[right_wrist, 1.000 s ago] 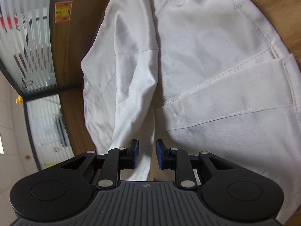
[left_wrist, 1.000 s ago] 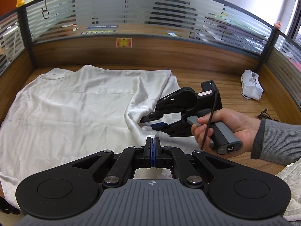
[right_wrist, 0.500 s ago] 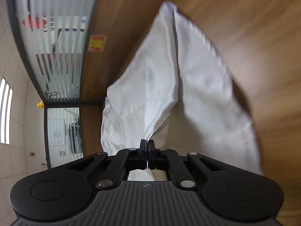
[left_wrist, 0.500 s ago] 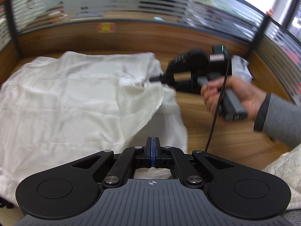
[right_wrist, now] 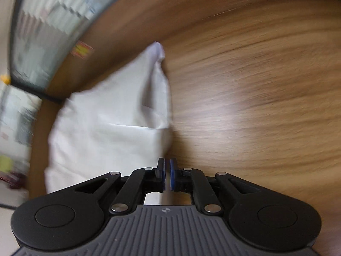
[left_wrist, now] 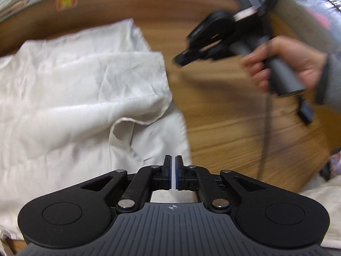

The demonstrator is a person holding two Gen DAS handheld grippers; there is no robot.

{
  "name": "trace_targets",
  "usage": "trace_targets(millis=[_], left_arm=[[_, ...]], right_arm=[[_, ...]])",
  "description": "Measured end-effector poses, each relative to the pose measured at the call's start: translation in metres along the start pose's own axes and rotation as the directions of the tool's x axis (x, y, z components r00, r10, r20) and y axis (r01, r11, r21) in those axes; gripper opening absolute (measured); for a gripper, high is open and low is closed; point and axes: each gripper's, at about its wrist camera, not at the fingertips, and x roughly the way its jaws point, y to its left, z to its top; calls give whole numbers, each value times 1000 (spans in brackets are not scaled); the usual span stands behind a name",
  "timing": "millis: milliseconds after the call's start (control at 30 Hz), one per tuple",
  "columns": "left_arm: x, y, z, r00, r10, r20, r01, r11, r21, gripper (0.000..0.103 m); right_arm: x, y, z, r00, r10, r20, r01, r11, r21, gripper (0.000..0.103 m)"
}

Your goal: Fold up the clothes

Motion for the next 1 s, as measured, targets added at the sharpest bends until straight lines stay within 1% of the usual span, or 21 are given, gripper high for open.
trace_targets(millis=[67, 100, 133, 167, 200, 233, 333, 467, 567, 600, 633, 667, 700, 733, 800, 900, 1000], left_arm=[[14, 3, -1, 998, 62, -16, -62, 998, -28, 11], [18, 4, -2, 996, 91, -10, -91, 995, -45, 15], [21, 3, 0, 995, 102, -7, -102, 993, -52, 20], [24, 4, 1, 990, 144, 9, -143, 987, -74, 24], [27, 5, 3, 986, 166, 15, -164, 982, -88, 29], [29, 6, 5, 984, 177, 17, -174, 980, -101, 31], [35, 11, 11, 976, 215, 22, -210, 966, -152, 36], [41, 25, 17, 959, 284, 26, -271, 936, -225, 38], [47, 31, 21, 952, 305, 19, -291, 926, -241, 38], [51, 34, 23, 947, 320, 17, -305, 919, -250, 37], [53, 35, 23, 946, 325, 17, -310, 916, -253, 33], [54, 37, 24, 947, 322, 21, -306, 918, -253, 26], [55, 38, 24, 948, 317, 26, -301, 920, -250, 8], [54, 38, 23, 950, 311, 30, -294, 923, -246, 4], [46, 35, 21, 962, 266, 59, -246, 943, -225, 2], [35, 28, 18, 972, 219, 78, -201, 960, -196, 1], [19, 15, 13, 991, 104, 79, -93, 986, -137, 1]], right_arm=[[-1, -5, -1, 1000, -11, 3, 11, 999, -31, 7], [-2, -5, 0, 1000, -20, 3, 20, 998, -54, 9], [-2, -4, 1, 1000, -31, 2, 31, 996, -81, 10], [-3, -3, 3, 999, -41, 0, 40, 993, -107, 12], [-3, -1, 4, 999, -42, 0, 42, 992, -122, 13], [-4, 2, 5, 999, -43, 1, 43, 989, -140, 14], [-5, 8, 7, 999, -49, 0, 48, 981, -186, 15], [-11, 14, 7, 998, -55, -1, 54, 973, -224, 15], [-16, 14, 6, 998, -55, -4, 53, 971, -234, 16], [-17, 14, 6, 998, -55, -4, 52, 971, -235, 16], [-17, 13, 5, 998, -55, -4, 53, 971, -235, 16], [-18, 12, 5, 998, -56, -5, 53, 970, -236, 16], [-19, 12, 5, 998, -57, -4, 54, 970, -236, 16], [-20, 11, 6, 998, -56, -4, 54, 970, -238, 16], [-23, 9, 7, 998, -55, -4, 52, 969, -241, 16], [-25, 9, 8, 999, -53, -4, 51, 967, -249, 16], [-27, 9, 10, 998, -55, -2, 53, 963, -266, 19]])
